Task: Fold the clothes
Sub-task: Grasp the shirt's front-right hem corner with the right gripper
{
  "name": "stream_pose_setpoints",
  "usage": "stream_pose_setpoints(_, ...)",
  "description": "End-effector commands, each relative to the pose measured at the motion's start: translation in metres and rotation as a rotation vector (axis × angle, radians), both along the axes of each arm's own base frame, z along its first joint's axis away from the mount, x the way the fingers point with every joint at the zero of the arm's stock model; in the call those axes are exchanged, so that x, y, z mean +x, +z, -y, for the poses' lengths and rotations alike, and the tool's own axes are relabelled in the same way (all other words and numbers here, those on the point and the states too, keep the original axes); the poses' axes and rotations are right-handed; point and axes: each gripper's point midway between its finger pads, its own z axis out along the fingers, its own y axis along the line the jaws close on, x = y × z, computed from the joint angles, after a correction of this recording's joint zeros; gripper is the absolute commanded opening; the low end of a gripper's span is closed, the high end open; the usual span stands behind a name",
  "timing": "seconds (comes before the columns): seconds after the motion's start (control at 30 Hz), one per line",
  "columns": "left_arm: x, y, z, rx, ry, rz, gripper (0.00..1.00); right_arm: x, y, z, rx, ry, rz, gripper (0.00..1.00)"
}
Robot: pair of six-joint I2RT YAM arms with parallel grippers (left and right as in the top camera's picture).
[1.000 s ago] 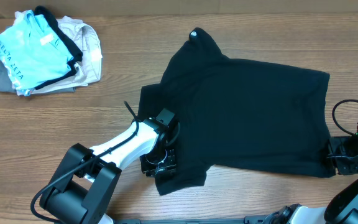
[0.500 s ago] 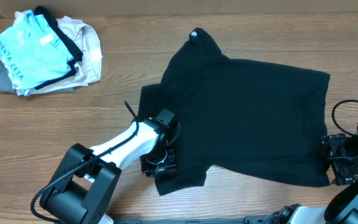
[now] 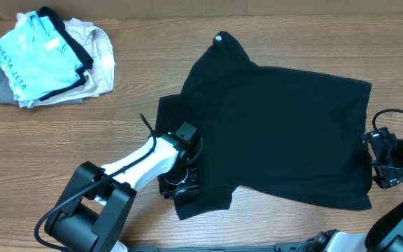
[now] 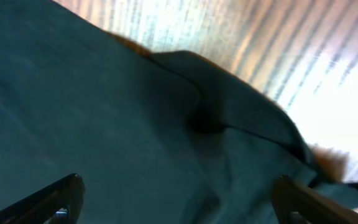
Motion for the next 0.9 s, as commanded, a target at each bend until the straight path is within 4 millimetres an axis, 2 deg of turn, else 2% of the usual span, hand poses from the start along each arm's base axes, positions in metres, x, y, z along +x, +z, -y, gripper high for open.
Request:
stream_pose_setpoints(0.0,0.007,-0.004,-0.006,0.032,-0.016,0.03,0.51,0.002,-0.001,-0.005,0.01,0.029,0.028,0.95)
stream_pose_setpoints(0.07,0.007,-0.004,-0.006,0.032,-0.016,0.03,0.51,0.002,-0.005,-0.005,0.01,0.028,0.028,0.76)
stream_pose_setpoints(0.1,0.007,-0.004,-0.006,0.032,-0.016,0.03,0.51,0.002,-0.007,-0.006,0.011,0.027,0.027,0.7)
stream_pose_setpoints(0.13,0.007,-0.004,-0.006,0.032,-0.016,0.03,0.51,0.002,-0.009,-0.006,0.011,0.023,0.027,0.69)
stream_pose_setpoints(0.3,0.007,-0.004,-0.006,0.032,-0.016,0.03,0.51,0.0,-0.017,-0.005,0.0,0.023,0.026,0.74)
stream_pose_setpoints(0.43,0.007,-0.004,-0.006,0.032,-0.017,0.03,0.51,-0.005,-0.025,0.001,-0.04,0.01,0.006,0.89)
stream_pose_setpoints(0.6,0.007,-0.004,-0.006,0.028,-0.03,0.032,0.51,-0.005,-0.033,0.001,-0.051,0.012,0.021,0.96)
stream_pose_setpoints(0.77,0.007,-0.004,-0.006,0.028,-0.03,0.033,0.51,-0.002,-0.035,0.003,-0.06,0.019,0.032,0.93)
stream_pose_setpoints(0.8,0.007,-0.004,-0.006,0.028,-0.03,0.033,0.51,-0.002,-0.035,0.003,-0.061,0.018,0.035,0.88)
stream_pose_setpoints(0.87,0.007,-0.004,-0.006,0.028,-0.03,0.033,0.52,-0.001,-0.035,0.003,-0.06,0.019,0.037,0.7)
